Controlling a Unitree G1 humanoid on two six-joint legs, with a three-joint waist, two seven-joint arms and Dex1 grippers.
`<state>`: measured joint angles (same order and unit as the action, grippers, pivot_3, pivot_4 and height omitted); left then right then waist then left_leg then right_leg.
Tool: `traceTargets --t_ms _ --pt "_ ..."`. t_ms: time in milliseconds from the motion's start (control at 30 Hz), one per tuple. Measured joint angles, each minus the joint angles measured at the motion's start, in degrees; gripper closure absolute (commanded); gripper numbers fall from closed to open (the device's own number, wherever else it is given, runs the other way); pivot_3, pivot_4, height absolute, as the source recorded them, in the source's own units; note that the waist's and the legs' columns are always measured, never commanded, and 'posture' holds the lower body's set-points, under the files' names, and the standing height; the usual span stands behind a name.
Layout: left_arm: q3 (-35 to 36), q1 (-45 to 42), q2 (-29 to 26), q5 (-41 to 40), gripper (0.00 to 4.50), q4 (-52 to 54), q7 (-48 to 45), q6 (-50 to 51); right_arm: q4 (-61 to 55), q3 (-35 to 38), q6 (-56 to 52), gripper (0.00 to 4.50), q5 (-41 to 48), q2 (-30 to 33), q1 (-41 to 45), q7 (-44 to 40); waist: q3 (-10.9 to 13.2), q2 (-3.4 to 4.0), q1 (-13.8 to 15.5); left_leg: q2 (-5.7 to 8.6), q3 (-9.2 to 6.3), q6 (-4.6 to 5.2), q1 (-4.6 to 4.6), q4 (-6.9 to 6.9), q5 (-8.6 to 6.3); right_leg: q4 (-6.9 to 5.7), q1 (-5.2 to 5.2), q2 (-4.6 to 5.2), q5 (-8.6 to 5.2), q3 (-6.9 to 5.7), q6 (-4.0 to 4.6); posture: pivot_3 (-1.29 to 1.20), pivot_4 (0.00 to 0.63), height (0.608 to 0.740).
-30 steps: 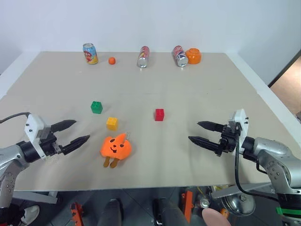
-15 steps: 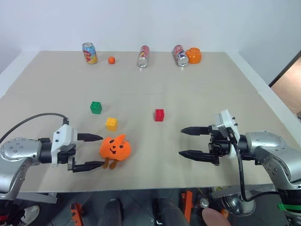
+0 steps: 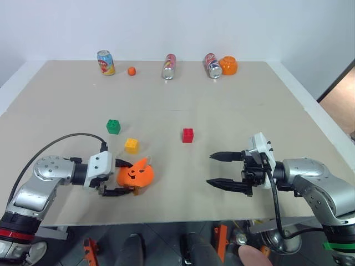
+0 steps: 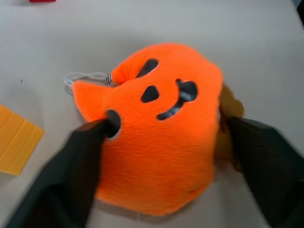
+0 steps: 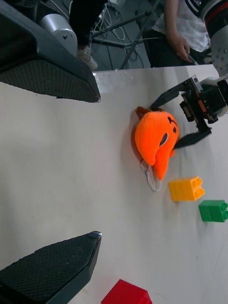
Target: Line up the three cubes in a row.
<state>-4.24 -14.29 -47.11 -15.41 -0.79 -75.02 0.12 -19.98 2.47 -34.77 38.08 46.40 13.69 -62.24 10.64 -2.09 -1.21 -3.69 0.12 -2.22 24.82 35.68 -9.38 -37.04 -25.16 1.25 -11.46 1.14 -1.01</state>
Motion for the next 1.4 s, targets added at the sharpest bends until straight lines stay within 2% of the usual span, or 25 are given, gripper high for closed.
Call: traceTargets --t_ms 233,367,533,600,700,767,833,900,967,1100,1133,1300,1400 --pt "0.12 0.01 1.05 -0.27 4.15 -1.46 -0.11 -2.27 -0.12 0.0 0.1 0.0 0.01 -0.18 -0.03 0.14 -0.04 0.05 0.0 0.0 0.0 0.0 -0.11 -0.01 0.0 0.0 0.11 0.01 0.0 0.0 0.0 0.0 0.15 0.74" --pt "1.54 1.42 2.53 -3.01 4.15 -0.35 1.73 1.5 -0.08 -0.06 0.31 0.0 -0.07 -0.64 0.38 -0.03 -0.05 0.09 0.0 0.0 0.01 0.0 -0.15 0.01 0.0 0.0 0.14 0.02 0.0 0.01 0.0 0.0 0.15 0.74" --pt "8.41 3.05 4.45 -17.23 4.15 7.19 8.2 18.72 1.34 -2.11 1.11 0.0 -0.84 -1.32 2.97 -1.19 -0.02 0.03 -0.01 -0.01 0.0 0.03 -0.11 0.1 0.02 0.0 0.12 0.01 0.0 0.01 0.0 0.0 0.15 0.74" --pt "16.19 4.22 2.91 -27.65 4.15 10.24 10.75 27.95 2.89 -2.71 1.38 0.0 -1.38 -1.54 3.99 -1.97 -0.02 0.04 -0.26 -0.02 0.0 0.03 -0.14 0.09 0.02 -0.02 0.1 0.0 0.0 0.01 0.0 0.0 0.15 0.74" --pt "25.06 3.38 2.77 -38.13 4.15 9.42 16.16 35.08 5.25 -3.43 1.97 0.0 -2.1 -2.03 5.96 -3.06 0.0 0.03 -0.28 -0.03 -0.04 0.03 -0.18 0.08 0.02 -0.07 0.1 -0.04 0.0 -0.01 0.0 0.0 0.15 0.74" --pt "34.6 -1.29 3.52 -44.91 4.15 4.65 24.46 37.54 6.76 -4.4 2.61 0.0 -2.55 -2.89 8.06 -3.98 0.0 0.02 -0.2 -0.03 -0.2 0.06 -0.18 0.08 0.04 -0.08 0.13 -0.18 0.01 -0.02 0.01 0.0 0.15 0.74" --pt "40.98 -4.21 4.34 -47.01 4.15 1.55 31.31 36.47 7.83 -4.95 3.21 0.0 -3.03 -3.39 8.92 -4.7 -0.01 0.03 -0.18 -0.01 -0.2 0.06 -0.3 0.07 0.04 -0.09 0.27 -0.16 0.01 0.0 0.01 0.0 0.15 0.74" --pt "45.86 -5.61 5.83 -44.99 4.15 -3.52 39.06 32.28 9.17 -5.7 3.99 0.0 -3.97 -4.23 9.92 -5.31 -0.03 0.03 -0.25 -0.01 -0.12 0.06 -0.37 0.05 0.04 -0.09 0.3 -0.16 0.01 0.06 0.01 0.0 0.15 0.74" --pt "47.12 -4.93 6.16 -41.92 4.15 -6.74 42.59 29.86 9.71 -6.37 4.22 0.0 -4.34 -4.47 9.96 -5.63 -0.05 -0.03 -0.22 -0.01 -0.13 0.05 -0.35 0.03 0.03 -0.09 0.3 -0.17 0.04 0.06 -0.03 0.0 0.15 0.74" --pt "42.06 -0.79 5.27 -23.8 4.15 -17.59 54.65 23.42 10.61 -6.95 4.73 0.0 -4.86 -5.13 10.74 -6.33 -0.05 -0.04 -0.03 0.0 -0.09 0.03 -0.34 -0.06 0.02 -0.09 0.25 -0.16 0.07 0.11 -0.06 0.0 0.15 0.74" --pt "40.08 -1.1 5.21 -18.54 4.15 -21.86 60.21 22.63 10.77 -6.99 4.78 0.0 -5.01 -5.24 11.11 -6.4 -0.07 -0.1 0.02 0.0 -0.09 0.02 -0.33 -0.07 0.02 -0.09 0.22 -0.17 0.08 0.11 -0.05 0.0 0.15 0.74" --pt "38.79 -4.33 4.69 -9.54 4.15 -30.04 70.5 19.67 10.95 -6.99 5.24 0.0 -5.26 -5.42 11.41 -6.67 -0.15 -0.53 0.12 -0.03 -0.07 -0.01 -0.29 -0.08 0.01 -0.09 0.18 -0.1 0.14 0.01 -0.02 0.0 0.15 0.74" --pt "38.32 -5.96 5.07 -7.88 3.18 -30.14 71.19 18.18 10.95 -6.99 5.44 0.0 -5.68 -5.47 11.41 -6.6 -0.15 -0.54 0.12 -0.02 0.04 -0.06 -0.28 -0.07 0.03 -0.08 0.17 0.02 0.16 -0.01 -0.01 0.0 0.15 0.74"
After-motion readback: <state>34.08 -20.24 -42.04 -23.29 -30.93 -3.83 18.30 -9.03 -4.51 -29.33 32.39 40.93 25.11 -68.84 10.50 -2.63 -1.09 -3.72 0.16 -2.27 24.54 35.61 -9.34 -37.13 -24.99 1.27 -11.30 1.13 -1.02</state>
